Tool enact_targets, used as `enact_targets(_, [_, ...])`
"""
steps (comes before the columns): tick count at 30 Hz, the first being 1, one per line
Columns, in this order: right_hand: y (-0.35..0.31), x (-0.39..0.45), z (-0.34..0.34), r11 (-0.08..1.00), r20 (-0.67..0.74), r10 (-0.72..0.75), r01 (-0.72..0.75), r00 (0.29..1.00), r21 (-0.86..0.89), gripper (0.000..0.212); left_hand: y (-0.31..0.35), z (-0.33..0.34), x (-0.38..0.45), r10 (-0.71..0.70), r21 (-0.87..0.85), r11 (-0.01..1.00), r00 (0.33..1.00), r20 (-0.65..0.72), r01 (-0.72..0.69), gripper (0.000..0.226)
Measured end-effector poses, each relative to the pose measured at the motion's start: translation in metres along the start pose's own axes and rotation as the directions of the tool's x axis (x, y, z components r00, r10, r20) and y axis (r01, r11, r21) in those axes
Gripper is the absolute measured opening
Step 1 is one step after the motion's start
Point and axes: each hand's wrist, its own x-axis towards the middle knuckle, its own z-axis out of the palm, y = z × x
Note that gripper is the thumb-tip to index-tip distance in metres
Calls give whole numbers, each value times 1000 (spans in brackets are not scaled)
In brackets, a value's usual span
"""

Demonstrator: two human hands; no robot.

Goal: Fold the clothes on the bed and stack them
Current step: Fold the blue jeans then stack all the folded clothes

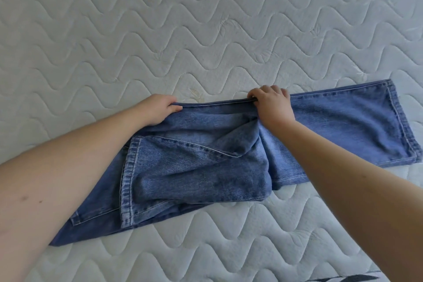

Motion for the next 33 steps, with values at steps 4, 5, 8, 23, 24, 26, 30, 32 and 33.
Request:
enact_targets(4, [20,-36,-3,982,-55,157,-150,986,115,45,1,0,4,-28,55,998,998,63,24,27])
enact_targets(5, [25,-48,-3,978,-32,175,-170,984,125,49,2,-1,4,-38,83,996,996,81,31,28])
enact_targets(8, [34,-84,0,973,15,187,-187,982,133,55,7,1,4,-42,230,973,998,45,31,31])
enact_targets(23, [80,-166,5,774,-1,508,-456,861,440,39,185,76,-49,621,321,784,675,-399,-532,10])
enact_targets(24, [88,-173,4,683,-6,599,-507,800,525,31,203,91,-56,679,330,734,641,-357,-593,6])
enact_targets(26, [105,-187,2,459,35,767,-587,641,667,15,234,123,-66,734,357,677,628,-258,-644,10])
enact_targets(30, [150,-211,4,49,211,923,-646,320,762,21,269,173,-67,607,440,727,793,-52,-527,41])
enact_targets(32, [168,-214,4,-196,356,902,-502,245,842,29,275,189,-62,534,532,719,845,-12,-447,52])
enact_targets(33, [174,-214,2,-288,409,879,-413,244,864,31,277,193,-62,521,567,709,853,-20,-419,53])
